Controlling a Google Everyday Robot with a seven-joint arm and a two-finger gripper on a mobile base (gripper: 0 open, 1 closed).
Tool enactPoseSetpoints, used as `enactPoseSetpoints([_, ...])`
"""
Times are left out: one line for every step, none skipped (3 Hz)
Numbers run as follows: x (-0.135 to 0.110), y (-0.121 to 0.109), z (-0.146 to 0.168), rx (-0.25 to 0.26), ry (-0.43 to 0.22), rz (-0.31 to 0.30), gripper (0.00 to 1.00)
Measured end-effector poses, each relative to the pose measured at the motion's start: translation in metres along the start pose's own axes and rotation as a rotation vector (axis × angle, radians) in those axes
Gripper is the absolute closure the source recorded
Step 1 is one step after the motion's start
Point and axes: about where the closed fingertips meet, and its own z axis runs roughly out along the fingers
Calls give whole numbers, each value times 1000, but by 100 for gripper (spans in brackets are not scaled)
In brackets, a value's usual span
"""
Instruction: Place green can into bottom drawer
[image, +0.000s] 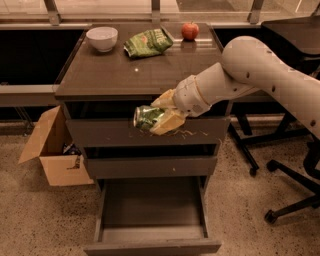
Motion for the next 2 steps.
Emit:
enactPoseSetpoints([51, 44, 14, -42, 36, 36, 100])
enactPoseSetpoints([101, 84, 33, -66, 62, 85, 100])
